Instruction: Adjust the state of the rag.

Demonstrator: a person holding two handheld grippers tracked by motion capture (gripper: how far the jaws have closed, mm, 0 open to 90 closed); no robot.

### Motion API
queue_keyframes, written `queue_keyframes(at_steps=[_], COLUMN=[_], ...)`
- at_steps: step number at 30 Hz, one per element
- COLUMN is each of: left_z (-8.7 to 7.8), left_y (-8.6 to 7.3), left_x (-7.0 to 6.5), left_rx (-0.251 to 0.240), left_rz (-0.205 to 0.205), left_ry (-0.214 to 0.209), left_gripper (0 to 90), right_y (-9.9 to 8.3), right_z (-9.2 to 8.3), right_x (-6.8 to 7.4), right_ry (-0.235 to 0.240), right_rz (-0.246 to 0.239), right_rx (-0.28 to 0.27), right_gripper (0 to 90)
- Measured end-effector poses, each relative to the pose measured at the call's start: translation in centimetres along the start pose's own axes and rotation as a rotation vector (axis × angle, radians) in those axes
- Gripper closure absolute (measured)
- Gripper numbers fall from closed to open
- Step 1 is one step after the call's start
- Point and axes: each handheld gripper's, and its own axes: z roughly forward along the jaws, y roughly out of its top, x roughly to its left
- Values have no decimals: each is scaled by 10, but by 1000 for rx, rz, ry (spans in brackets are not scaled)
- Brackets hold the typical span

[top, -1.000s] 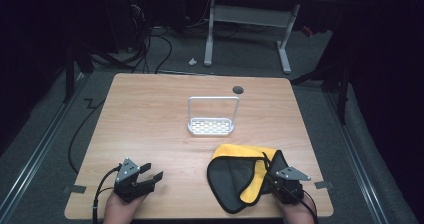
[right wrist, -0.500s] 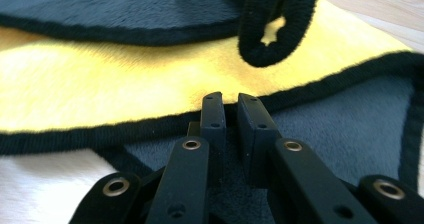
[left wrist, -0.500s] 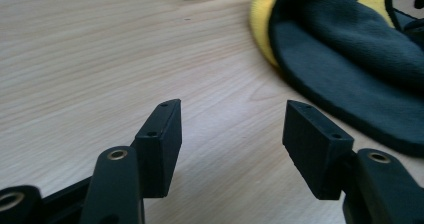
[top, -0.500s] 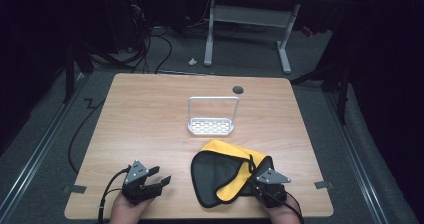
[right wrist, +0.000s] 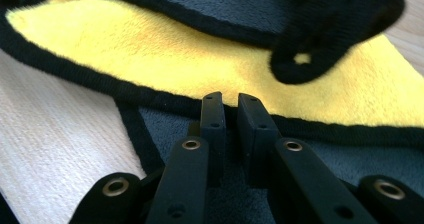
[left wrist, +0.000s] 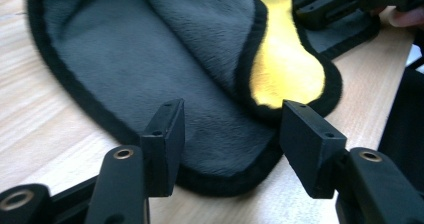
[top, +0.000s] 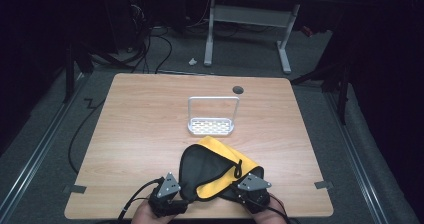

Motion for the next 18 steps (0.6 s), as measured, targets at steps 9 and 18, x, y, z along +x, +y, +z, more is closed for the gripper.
queue_keyframes(at_steps=[9, 18], left_z=[0, -2], left_y=[-1, -2], left_x=[0, -1], left_rx=[37, 38], left_rz=[9, -4], left_ry=[-6, -19], left_gripper=[631, 600], right_y=[8, 15], right_z=[-6, 1], right_x=[11, 36], right_ry=[44, 105], right_rz=[-7, -76], right_rx=[-64, -69], right_gripper=[713, 576])
